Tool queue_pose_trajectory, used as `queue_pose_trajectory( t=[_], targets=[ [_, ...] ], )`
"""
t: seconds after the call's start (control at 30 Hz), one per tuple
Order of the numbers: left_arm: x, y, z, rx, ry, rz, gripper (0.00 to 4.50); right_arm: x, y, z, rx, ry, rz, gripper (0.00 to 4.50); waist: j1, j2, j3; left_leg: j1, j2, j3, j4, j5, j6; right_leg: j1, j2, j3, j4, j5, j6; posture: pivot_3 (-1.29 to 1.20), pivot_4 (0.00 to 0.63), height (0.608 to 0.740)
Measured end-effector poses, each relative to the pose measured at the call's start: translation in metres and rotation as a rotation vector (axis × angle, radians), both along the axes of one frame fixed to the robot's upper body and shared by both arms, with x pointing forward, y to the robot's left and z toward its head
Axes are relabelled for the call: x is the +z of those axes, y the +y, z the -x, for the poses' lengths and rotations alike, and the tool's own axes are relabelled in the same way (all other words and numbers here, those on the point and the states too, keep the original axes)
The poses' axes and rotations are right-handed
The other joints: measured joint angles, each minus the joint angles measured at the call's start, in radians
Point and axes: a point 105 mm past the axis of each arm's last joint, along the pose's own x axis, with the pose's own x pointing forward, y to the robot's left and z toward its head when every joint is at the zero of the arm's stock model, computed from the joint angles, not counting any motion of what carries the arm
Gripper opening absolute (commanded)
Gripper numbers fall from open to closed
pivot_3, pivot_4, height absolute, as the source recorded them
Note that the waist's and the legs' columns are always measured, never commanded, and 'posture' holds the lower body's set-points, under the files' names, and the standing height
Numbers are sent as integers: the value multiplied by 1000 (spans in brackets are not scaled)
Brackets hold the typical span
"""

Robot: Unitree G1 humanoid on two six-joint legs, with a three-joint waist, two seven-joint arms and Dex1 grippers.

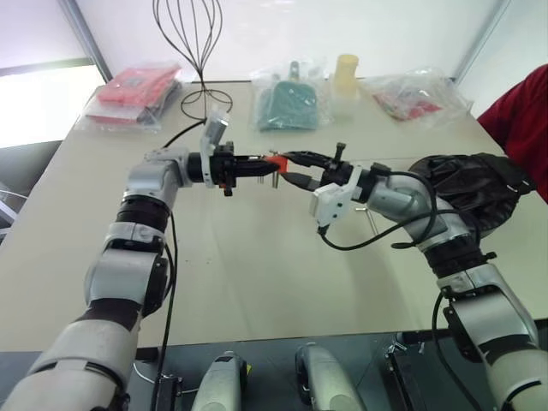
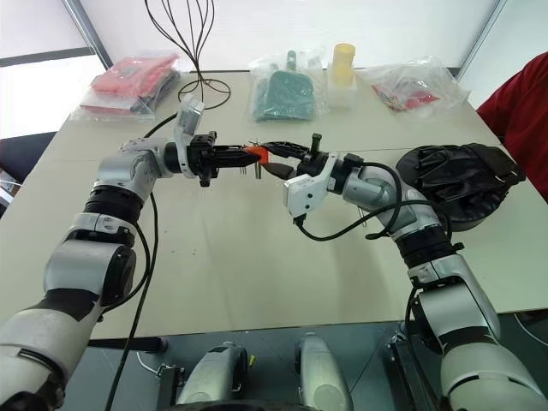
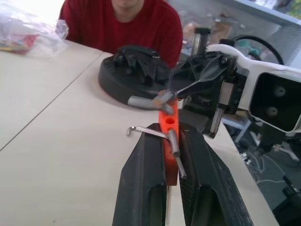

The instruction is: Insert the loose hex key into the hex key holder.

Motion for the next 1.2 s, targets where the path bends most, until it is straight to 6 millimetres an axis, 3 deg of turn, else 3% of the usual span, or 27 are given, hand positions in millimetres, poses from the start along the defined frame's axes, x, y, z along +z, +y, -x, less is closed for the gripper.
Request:
queue_pose_trajectory(
  t=[0.07, 0.1, 0.2, 0.3, 0.53, 0.67, 0.8, 0.97, 1.2],
  targets=[
    [-1, 0, -1, 15, 0, -4, 0, 3, 3, 3, 14, -4, -11, 4138, 0, 0, 0, 0, 0, 0, 0, 0, 0, 0, 0, 0, 0, 0, 0, 0, 150, 740],
    [-1, 0, -2, 19, 0, -6, 0, 4, 3, 3, 17, -1, -17, 4448, 1, 0, 0, 0, 0, 0, 0, 0, 0, 0, 0, 0, 0, 0, 0, 0, 150, 740],
    [-3, 2, -4, 44, -17, -9, 0, -2, 1, 4, 0, 30, -27, 4448, 2, 0, 0, 0, 0, 0, 0, 0, 0, 0, 0, 0, 0, 0, 0, 0, 150, 740],
    [-10, 8, -4, 84, -50, -23, 0, -17, -17, 4, -74, 98, 5, 4448, 6, 0, 0, 0, 0, 0, 0, 0, 0, 0, 0, 0, 0, 0, 0, 0, 150, 740],
    [-16, 21, 9, 176, -209, -57, 0, -32, -113, -20, -604, 552, -351, 4448, 9, 0, 0, 0, 1, -1, 1, 0, 0, 0, -1, 0, 2, 0, 0, 0, 150, 740],
    [-12, 11, 32, 158, -285, -53, 0, -42, -145, -18, -822, 886, -655, 4448, 7, 0, 0, 1, 2, -4, 1, 0, 0, 0, -1, 1, 3, 0, 0, 0, 150, 740],
    [-6, 3, 42, 170, -275, -10, 0, -54, -143, -7, -865, 1041, -656, 4448, 9, 1, 0, 1, 1, -3, 1, 0, 0, 1, -1, 1, 2, 0, -1, 0, 150, 740],
    [-28, 8, 47, 216, -193, -12, 0, -68, -153, -2, -956, 1148, -673, 4448, 7, 1, -1, 1, 0, 0, 1, 0, 0, 1, -1, 1, 2, 0, 0, 0, 150, 740],
    [-26, 3, 50, 245, -203, 4, 0, -94, -156, -4, -998, 1273, -721, 4448, 8, 1, -1, 1, 0, 0, 1, 0, 0, 1, -1, 0, 2, 0, 0, 0, 150, 740]
  ],
)
